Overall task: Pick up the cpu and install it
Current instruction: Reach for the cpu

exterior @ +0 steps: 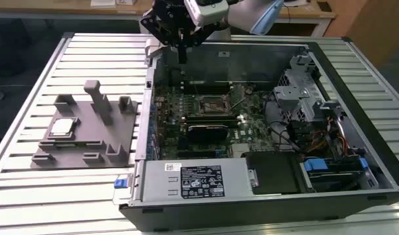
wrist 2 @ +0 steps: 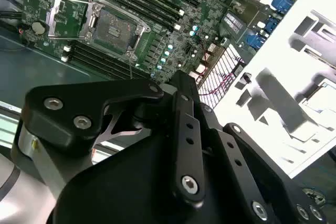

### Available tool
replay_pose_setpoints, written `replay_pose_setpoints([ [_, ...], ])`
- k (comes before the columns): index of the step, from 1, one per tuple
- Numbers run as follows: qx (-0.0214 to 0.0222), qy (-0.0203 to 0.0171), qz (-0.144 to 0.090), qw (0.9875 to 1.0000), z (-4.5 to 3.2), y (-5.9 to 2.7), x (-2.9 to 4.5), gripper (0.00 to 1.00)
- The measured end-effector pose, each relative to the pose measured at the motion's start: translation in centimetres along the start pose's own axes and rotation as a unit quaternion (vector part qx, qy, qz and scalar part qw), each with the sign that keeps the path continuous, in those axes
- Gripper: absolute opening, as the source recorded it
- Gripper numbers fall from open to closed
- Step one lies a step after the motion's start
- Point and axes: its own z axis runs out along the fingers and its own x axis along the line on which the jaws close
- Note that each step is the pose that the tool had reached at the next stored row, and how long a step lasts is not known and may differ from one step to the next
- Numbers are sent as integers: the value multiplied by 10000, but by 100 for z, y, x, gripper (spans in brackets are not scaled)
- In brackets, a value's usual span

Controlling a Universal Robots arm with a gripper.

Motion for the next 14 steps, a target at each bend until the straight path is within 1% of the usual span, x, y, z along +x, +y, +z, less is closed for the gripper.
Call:
replay_pose_setpoints([
  [7,0,0,0,10000,0,0,0,11],
  [14,0,0,0,10000,-1,-3,45,11],
])
